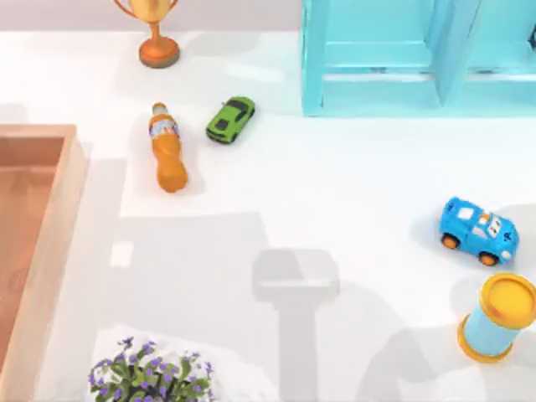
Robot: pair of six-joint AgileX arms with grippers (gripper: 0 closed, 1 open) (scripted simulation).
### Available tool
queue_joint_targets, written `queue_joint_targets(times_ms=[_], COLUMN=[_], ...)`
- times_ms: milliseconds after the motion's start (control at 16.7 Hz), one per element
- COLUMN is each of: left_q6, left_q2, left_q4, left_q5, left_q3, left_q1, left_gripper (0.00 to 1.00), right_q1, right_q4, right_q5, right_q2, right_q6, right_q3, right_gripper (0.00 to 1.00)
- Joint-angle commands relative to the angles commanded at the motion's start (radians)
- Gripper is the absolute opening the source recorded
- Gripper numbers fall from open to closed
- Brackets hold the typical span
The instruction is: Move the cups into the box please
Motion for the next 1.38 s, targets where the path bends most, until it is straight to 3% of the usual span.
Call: queue_joint_targets(times_ms=[360, 780, 1080, 1380], left_q6=[0.003, 0.013, 0.015, 0.015], left_q2=[0.004, 0.004, 0.003, 0.003], left_q4=[0.018, 0.239, 0.255, 0.255], left_q5=[-0.003, -0.001, 0.0, 0.0], left_q3=[-0.014, -0.236, -0.253, -0.253], left_q1=[-0.001, 0.013, 0.015, 0.015], left_gripper=[0.0, 0.0, 0.0, 0.38], right_q1=[0.0, 0.0, 0.0, 0.0], right_q4=[0.0, 0.0, 0.0, 0.0], right_q5=[0.0, 0.0, 0.0, 0.0], right_q2=[0.0, 0.0, 0.0, 0.0], right_q6=[0.0, 0.0, 0.0, 0.0], right_q3=[0.0, 0.0, 0.0, 0.0], right_gripper=[1.0, 1.0, 1.0, 1.0])
